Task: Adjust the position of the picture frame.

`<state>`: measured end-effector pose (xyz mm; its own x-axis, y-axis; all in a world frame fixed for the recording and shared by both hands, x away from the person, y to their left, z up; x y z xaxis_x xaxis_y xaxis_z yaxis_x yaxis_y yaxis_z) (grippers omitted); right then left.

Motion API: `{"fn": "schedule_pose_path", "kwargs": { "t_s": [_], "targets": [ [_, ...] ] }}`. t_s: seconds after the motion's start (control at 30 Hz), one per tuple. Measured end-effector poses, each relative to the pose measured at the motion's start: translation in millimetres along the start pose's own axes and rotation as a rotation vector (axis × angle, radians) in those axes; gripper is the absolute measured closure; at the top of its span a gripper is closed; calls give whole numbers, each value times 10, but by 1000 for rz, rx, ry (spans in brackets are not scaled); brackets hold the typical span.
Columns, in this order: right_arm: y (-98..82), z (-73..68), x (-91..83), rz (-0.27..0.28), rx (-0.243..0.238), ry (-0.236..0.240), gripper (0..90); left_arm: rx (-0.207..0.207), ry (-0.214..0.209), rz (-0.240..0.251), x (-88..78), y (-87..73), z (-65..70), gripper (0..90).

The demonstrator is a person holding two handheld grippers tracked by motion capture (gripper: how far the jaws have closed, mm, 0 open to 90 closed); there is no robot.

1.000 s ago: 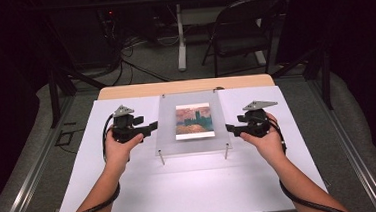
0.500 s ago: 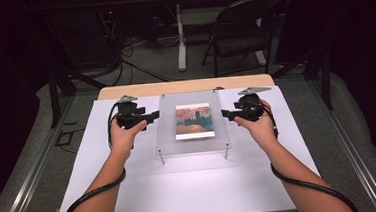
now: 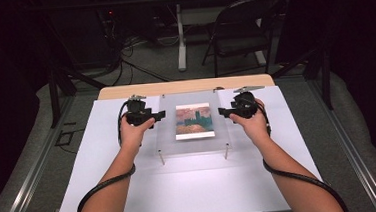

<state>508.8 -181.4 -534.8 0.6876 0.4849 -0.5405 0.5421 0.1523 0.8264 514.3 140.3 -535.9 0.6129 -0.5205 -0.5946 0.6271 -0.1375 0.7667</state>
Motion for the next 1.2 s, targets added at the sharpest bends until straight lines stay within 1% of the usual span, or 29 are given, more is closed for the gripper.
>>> {"fn": "schedule_pose_path", "kwargs": {
  "t_s": [0.1,0.2,0.23,0.3,0.33,0.4,0.43,0.5,0.6,0.63,0.77,0.87,0.9,0.97,1.07,1.1,1.2],
  "targets": [
    [4,-5,31,-4,27,11,331,-6,-1,-7,38,-4,-10,315],
    [10,-13,77,-12,22,11,329,-17,4,-15,71,-14,-30,316],
    [12,-12,90,-12,17,9,328,-23,9,-11,95,-21,-38,315],
    [4,-33,143,-15,38,16,325,-34,6,-17,125,-36,-42,316],
    [4,-33,143,-15,38,16,325,-36,6,-15,141,-43,-43,316],
    [-19,-47,182,-20,48,24,325,-48,2,-22,180,-65,-44,316],
    [-31,-48,199,-23,44,25,326,-58,-4,-26,201,-75,-40,316],
    [-83,-70,259,-40,55,27,326,-72,-21,-26,233,-89,-34,315],
    [-109,-73,291,-47,57,33,326,-70,-14,-34,273,-108,-34,316],
    [-118,-72,301,-51,58,34,326,-74,-18,-39,287,-115,-37,316],
    [-148,-74,356,-67,84,50,328,-80,-17,-53,344,-138,-33,316],
    [-162,-77,389,-86,106,58,318,-85,-23,-69,375,-149,-23,315],
    [-161,-75,397,-85,109,59,315,-81,-17,-73,393,-152,-17,310],
    [-157,-70,410,-90,120,60,309,-88,-16,-68,415,-148,-15,287],
    [-153,-54,430,-99,137,70,298,-104,-19,-73,437,-140,-25,274],
    [-153,-41,441,-108,147,77,290,-104,-23,-82,439,-138,-30,263],
    [-153,-31,453,-111,156,85,282,-114,-27,-82,462,-132,-41,254]
  ]
}}
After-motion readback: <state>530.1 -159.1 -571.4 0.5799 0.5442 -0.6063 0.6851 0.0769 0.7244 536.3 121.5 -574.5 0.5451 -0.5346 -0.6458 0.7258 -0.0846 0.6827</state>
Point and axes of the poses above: each handheld gripper's, and its own axes: x roughly forward along the jaws, y roughly out of its top, z roughly to its right, the point moved 5 cm from there along x, roughly forward along the jaws, and after that the axes turned 2 degrees about z, right-handed, at the moved point
